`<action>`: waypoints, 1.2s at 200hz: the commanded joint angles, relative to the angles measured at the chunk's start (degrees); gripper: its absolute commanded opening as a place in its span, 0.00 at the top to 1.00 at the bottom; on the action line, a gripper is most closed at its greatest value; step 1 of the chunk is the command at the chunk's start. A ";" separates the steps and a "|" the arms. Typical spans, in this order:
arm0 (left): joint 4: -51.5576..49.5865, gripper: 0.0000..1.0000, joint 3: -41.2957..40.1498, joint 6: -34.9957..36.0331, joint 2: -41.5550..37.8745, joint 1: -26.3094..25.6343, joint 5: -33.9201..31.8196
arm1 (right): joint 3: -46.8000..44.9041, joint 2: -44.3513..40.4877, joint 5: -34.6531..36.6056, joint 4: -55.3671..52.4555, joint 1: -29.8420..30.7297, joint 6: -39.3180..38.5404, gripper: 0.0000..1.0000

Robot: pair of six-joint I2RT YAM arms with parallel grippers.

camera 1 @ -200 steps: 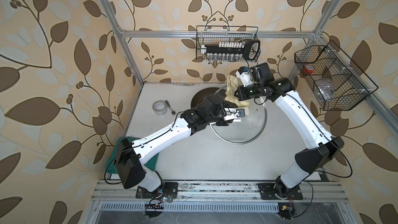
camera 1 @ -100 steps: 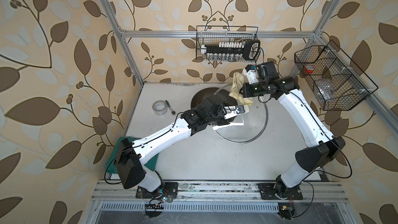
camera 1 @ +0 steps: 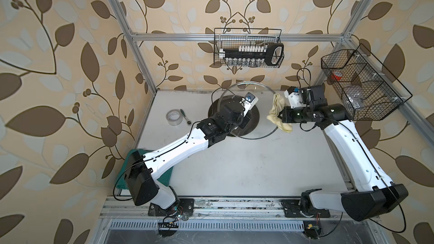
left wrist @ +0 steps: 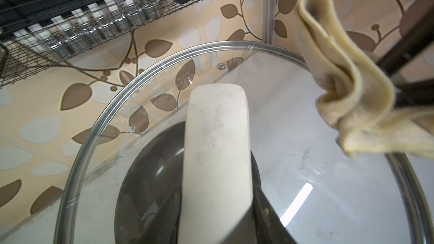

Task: Wipe the pot lid with a cloth
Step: Wipe the pot lid.

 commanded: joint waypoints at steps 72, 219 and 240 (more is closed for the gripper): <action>20.31 1.00 8.64 -11.18 -0.79 0.03 -6.08 | 1.52 1.37 3.45 0.57 16.60 1.92 1.00; 22.36 1.00 0.02 34.68 -7.30 0.03 26.06 | 10.13 9.73 -0.96 1.43 -8.14 -4.05 1.00; 19.76 1.00 0.52 41.42 -6.93 0.03 27.95 | 14.01 13.15 -0.19 1.34 -4.40 -4.54 1.00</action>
